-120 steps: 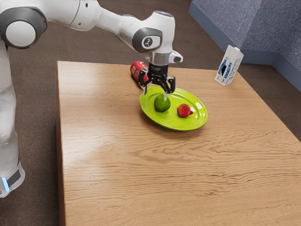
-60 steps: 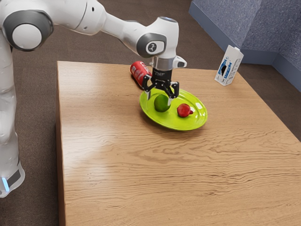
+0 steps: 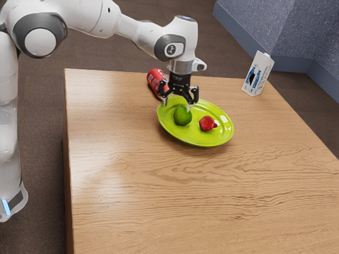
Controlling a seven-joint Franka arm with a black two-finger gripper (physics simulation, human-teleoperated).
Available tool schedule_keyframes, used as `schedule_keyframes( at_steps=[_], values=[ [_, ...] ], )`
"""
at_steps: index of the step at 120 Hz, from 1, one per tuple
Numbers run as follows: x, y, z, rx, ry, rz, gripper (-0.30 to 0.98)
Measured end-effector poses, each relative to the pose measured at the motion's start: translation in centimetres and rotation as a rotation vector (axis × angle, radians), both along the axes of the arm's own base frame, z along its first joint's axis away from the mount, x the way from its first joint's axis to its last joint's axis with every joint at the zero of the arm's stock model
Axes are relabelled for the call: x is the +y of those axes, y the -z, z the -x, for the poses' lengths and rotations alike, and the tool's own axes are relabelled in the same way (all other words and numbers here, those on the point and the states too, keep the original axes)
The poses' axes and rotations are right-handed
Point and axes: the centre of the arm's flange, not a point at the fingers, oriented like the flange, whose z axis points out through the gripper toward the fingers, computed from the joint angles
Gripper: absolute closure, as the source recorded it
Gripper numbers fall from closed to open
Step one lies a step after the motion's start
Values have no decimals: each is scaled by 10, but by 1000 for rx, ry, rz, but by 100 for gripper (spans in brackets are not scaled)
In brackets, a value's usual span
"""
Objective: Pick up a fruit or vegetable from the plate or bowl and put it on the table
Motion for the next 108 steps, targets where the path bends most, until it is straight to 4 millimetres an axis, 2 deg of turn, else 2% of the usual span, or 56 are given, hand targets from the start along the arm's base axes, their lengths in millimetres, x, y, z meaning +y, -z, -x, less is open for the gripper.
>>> schedule_keyframes(
  at_steps=[13,35,66,108],
  values=[
    [-10,0,-2,-1,18,0,0],
    [-2,2,-13,-5,10,-7,0],
    [-16,2,-24,-11,35,-6,0],
    [-16,35,-31,35,20,34,0]
  ],
)
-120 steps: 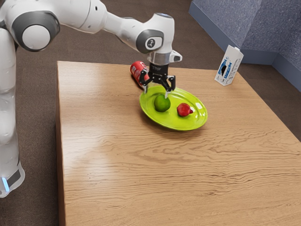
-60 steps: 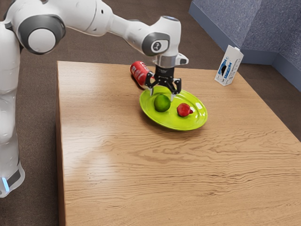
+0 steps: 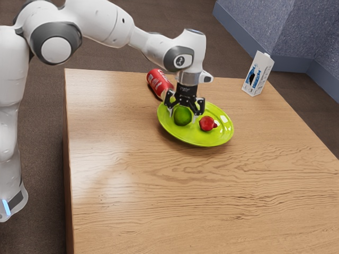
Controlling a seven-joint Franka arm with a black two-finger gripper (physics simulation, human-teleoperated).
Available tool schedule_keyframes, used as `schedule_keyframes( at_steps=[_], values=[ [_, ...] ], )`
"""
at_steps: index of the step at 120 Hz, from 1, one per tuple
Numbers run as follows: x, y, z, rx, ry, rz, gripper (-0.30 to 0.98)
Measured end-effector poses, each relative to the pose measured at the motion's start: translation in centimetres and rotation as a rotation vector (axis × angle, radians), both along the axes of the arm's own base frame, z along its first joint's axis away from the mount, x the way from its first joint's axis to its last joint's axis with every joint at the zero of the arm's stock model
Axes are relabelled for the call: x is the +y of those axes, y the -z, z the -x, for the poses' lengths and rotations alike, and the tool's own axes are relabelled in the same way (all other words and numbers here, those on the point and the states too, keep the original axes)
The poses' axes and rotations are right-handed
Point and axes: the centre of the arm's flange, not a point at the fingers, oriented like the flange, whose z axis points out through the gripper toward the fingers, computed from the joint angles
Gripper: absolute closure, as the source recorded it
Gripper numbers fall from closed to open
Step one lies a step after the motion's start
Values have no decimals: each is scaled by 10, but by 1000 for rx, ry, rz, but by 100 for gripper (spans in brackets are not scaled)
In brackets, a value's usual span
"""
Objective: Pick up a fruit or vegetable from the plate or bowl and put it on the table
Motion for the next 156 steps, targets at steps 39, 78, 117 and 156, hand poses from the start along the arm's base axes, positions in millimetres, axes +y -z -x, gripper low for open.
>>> schedule_keyframes(
  at_steps=[39,78,117,156],
  values=[
    [2,4,-1,0,-22,31,20],
    [-4,-24,-11,-57,-23,40,30],
    [-233,-156,-105,-470,317,-53,29],
    [-259,-135,-128,-544,279,-2,13]
  ],
)
